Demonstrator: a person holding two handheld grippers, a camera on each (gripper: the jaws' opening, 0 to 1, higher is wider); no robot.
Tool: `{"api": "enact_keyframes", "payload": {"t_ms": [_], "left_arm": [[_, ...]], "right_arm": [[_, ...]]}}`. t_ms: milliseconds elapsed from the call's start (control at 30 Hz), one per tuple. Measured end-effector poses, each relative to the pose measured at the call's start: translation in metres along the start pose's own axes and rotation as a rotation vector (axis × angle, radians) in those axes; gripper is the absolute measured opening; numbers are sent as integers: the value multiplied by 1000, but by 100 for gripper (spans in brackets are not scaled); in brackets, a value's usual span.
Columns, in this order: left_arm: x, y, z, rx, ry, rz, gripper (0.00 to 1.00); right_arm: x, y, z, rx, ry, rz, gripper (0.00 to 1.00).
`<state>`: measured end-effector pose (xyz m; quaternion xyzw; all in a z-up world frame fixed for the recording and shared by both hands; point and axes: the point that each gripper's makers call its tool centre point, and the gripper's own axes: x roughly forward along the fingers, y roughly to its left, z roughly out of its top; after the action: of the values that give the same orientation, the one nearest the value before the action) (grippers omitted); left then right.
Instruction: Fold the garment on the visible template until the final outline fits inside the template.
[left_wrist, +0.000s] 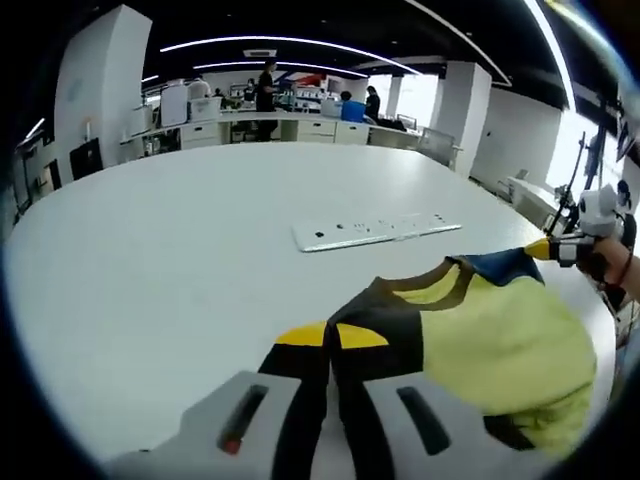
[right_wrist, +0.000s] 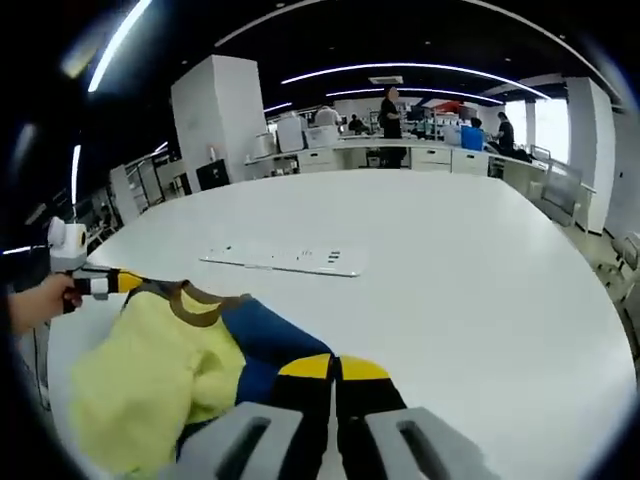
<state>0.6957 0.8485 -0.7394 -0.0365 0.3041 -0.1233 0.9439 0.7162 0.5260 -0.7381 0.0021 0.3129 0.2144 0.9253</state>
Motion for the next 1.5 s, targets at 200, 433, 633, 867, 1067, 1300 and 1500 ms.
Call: {"api": "enact_keyframes", "payload": {"t_ms": [200, 433, 633, 867, 1067, 1300, 1500], "left_arm": [[5, 1, -1, 63, 6, 1, 0], [9, 6, -3, 49, 13, 18, 4], [0, 6, 7, -8, -47, 29, 41], [-20, -11, 17, 24, -88, -4, 65], [-42, -27, 17, 53, -96, -41, 74], [-67, -41, 10, 72, -130, -105, 82], [-88, -45, -6, 112, -110, -122, 81]], "right_arm": [[2, -1, -9, -23, 44, -3, 0], [4, 2, -15, 72, 64, 2, 1], [-3, 2, -8, 76, 49, -22, 38], [-17, 17, -1, 77, 44, 24, 61], [-39, 37, -6, 51, 72, 59, 70], [-66, 53, -15, 56, 73, 87, 75], [-84, 64, -22, 18, 75, 107, 75]]}}
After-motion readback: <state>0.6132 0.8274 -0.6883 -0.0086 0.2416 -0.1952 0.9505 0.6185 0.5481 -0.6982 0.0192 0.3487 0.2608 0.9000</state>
